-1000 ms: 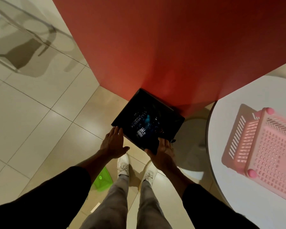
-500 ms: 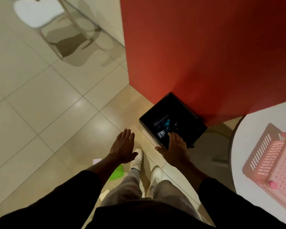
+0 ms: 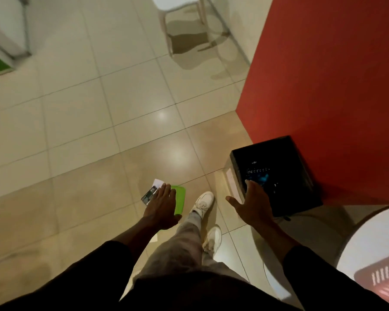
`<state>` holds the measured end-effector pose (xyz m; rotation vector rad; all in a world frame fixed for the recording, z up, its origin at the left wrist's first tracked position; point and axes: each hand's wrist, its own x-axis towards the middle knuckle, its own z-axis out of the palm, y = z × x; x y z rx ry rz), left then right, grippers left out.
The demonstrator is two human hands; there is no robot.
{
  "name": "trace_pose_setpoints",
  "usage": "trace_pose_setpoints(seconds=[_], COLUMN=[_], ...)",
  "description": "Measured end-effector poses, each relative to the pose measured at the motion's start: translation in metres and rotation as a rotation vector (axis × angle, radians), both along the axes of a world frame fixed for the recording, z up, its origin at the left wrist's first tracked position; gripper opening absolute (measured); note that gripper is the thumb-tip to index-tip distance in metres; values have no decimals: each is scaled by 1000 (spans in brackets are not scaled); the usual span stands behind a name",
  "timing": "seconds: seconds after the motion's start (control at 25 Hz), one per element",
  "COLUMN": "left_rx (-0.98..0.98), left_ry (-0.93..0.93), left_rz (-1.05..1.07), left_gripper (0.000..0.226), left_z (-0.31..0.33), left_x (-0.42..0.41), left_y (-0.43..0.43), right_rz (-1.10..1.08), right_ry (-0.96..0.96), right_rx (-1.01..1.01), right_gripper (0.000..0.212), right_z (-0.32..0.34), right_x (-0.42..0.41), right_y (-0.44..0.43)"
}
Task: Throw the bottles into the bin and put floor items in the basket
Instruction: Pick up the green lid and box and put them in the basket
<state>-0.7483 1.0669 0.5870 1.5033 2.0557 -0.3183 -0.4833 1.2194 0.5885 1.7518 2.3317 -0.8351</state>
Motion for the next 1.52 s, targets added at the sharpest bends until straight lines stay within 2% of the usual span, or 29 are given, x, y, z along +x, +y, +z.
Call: trace_pose_setpoints(seconds=[0.36,0.76,1.04,1.36,1.52], left_rx=[-46,-76,-56,-69,-92], left_ry=[13,-3,-52,-73,-90], left_rz=[364,450,330,18,-67], left_gripper=[92,93,90,89,96], left_z=[6,-9,-24,-55,-66], left_x=[11,-12,-85,-227,-268], left_y=[-102,-144,-164,-201,-204], right_rz=[248,362,284,-45,-63], right_ry=[71,79,46,-7,9], right_rx=[-76,-100,-84,-96,-108], right_gripper=[96,94,91,90,91], right_z=[-15,-30,-39,-49,-59], right_x=[-26,-88,-160,-257,-292], right_y=[-69,-91,-125,-231,-276])
